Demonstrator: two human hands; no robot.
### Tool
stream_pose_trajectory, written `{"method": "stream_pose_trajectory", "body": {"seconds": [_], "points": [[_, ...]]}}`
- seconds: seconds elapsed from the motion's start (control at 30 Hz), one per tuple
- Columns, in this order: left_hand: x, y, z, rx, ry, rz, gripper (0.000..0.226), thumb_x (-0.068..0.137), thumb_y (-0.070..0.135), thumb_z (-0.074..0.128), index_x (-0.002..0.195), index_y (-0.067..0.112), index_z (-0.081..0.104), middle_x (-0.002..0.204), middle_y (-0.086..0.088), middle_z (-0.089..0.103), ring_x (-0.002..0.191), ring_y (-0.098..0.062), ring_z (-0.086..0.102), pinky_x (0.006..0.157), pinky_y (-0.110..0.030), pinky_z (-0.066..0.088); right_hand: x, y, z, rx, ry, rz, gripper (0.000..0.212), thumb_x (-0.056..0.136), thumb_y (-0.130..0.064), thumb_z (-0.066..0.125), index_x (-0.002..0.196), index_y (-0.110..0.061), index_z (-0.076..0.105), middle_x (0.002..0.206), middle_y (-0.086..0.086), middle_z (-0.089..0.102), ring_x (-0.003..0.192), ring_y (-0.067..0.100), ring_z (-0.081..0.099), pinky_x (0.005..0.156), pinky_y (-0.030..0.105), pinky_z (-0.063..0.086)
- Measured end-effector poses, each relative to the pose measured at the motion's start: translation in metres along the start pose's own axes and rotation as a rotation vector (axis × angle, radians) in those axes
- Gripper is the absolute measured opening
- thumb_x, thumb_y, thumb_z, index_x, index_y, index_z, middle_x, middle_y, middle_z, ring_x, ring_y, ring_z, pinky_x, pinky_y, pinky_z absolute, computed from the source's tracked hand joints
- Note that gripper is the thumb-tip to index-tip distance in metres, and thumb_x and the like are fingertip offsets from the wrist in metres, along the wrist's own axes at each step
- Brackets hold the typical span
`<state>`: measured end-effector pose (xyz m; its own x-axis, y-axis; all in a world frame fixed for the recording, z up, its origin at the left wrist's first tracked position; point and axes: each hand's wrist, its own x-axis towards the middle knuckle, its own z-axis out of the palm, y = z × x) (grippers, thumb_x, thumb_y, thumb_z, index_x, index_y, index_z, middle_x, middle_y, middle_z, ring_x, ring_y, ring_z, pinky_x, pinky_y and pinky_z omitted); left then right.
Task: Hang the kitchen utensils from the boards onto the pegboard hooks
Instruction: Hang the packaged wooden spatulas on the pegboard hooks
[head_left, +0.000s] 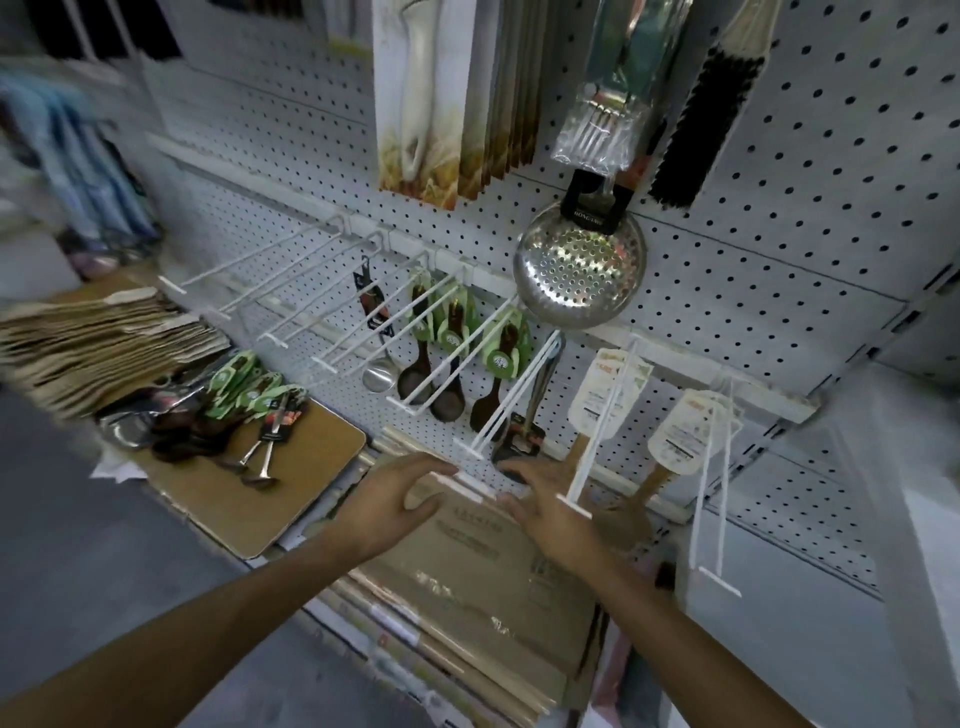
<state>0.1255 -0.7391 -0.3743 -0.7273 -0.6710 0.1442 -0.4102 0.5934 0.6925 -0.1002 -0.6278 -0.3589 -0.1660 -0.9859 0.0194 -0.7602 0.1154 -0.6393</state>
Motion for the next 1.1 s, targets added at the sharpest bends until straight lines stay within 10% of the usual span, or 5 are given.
{"method": "stream_pose_trajectory", "body": {"seconds": [0.23,0.4,0.57,0.77,1.1], "points": [[-0.054,-0.032,-0.062,0.067,0.089,0.017,0.033,0.093,0.040,0.063,0.126,0.038,0.058,0.128,0.022,0.059,0.117,0.006,0.056,0.097,-0.021,0.048,0.024,-0.070,0.057,-0.139,-0.112,-0.282,0.043,0.092,-0.035,0.060,0.133,-0.029,0.053,0.135,-0.011,0.053,0.126,0.007,0.044,0.102,0.025,0.040],[-0.095,-0.068,-0.129,0.205,0.157,-0.006,0.042,0.089,0.041,0.070,0.128,0.036,0.057,0.127,0.026,0.054,0.115,0.013,0.047,0.091,-0.002,0.037,0.044,-0.136,0.089,-0.133,-0.093,-0.399,0.045,0.094,-0.041,0.057,0.136,-0.028,0.049,0.135,-0.011,0.052,0.125,0.005,0.044,0.100,0.023,0.039],[-0.147,-0.124,-0.203,0.223,0.192,-0.061,0.052,0.083,0.039,0.076,0.131,0.037,0.056,0.129,0.023,0.053,0.120,0.003,0.049,0.096,-0.021,0.048,0.073,-0.211,0.142,-0.143,-0.080,-0.435,0.052,0.093,-0.050,0.055,0.140,-0.034,0.040,0.136,-0.014,0.050,0.125,0.005,0.044,0.099,0.031,0.045],[-0.212,-0.178,-0.302,0.282,0.211,-0.076,0.053,0.084,0.047,0.070,0.132,0.031,0.057,0.134,0.014,0.055,0.125,-0.001,0.046,0.101,0.002,0.023,0.105,-0.324,0.204,-0.152,-0.088,-0.476,0.055,0.090,-0.048,0.061,0.140,-0.034,0.042,0.136,-0.009,0.051,0.123,0.008,0.046,0.099,0.029,0.043],[-0.283,-0.266,-0.410,0.294,0.358,-0.193,0.051,0.088,0.049,0.068,0.135,0.040,0.050,0.137,0.020,0.051,0.125,0.000,0.048,0.101,-0.025,0.047,0.170,-0.448,0.284,-0.192,-0.162,-0.627,0.061,0.090,-0.057,0.053,0.143,-0.031,0.041,0.144,-0.009,0.046,0.133,0.008,0.039,0.110,0.031,0.033]]}}
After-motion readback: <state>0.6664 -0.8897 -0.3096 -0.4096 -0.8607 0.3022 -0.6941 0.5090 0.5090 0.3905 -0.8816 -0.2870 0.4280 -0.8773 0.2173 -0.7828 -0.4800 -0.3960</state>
